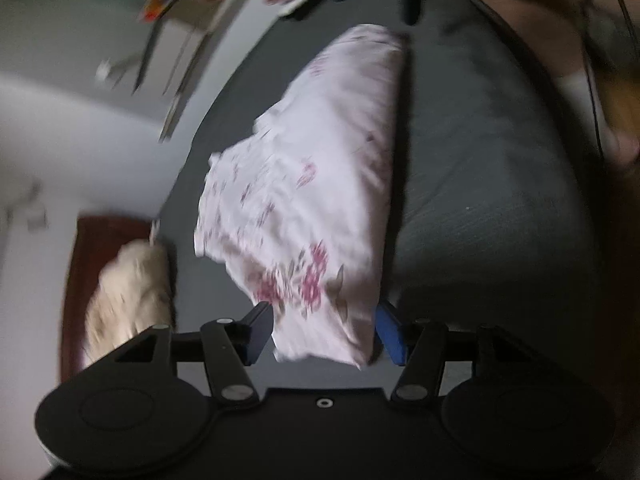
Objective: Fold clothes
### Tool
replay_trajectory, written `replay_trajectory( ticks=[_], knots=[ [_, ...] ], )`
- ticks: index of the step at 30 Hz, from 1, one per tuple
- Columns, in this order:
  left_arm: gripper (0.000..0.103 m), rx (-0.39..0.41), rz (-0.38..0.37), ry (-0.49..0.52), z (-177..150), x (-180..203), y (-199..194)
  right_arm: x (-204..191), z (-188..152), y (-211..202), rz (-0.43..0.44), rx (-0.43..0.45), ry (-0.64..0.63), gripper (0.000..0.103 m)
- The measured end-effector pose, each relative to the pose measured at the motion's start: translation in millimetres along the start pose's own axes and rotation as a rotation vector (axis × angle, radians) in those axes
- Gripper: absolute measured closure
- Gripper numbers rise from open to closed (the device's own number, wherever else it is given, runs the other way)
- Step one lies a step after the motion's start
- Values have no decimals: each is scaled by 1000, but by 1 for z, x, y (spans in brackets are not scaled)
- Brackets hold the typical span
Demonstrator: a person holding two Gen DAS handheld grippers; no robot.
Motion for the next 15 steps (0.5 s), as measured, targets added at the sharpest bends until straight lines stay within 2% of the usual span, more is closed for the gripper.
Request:
replay_trajectory(
  ticks=[6,11,15],
  knots=[
    [44,38,-67,224,15,18,12,-3,-1,-3,-3,9,38,40],
    [43,55,-86,231,28,16,26,-3,-3,-5,-8,5,60,40],
    [42,50,-63,251,35,13,41,-3,-1,-6,-35,20,57,40]
  ],
)
Point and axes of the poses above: each gripper's, at about its wrist camera, not at the fingertips, and y roughly the way its jaws point, x to its right, z to its top, the point moved 6 cm from there along y, roughly the way its jaws point, and after that the axes turned 12 degrees about x, right-handed, at the moved point
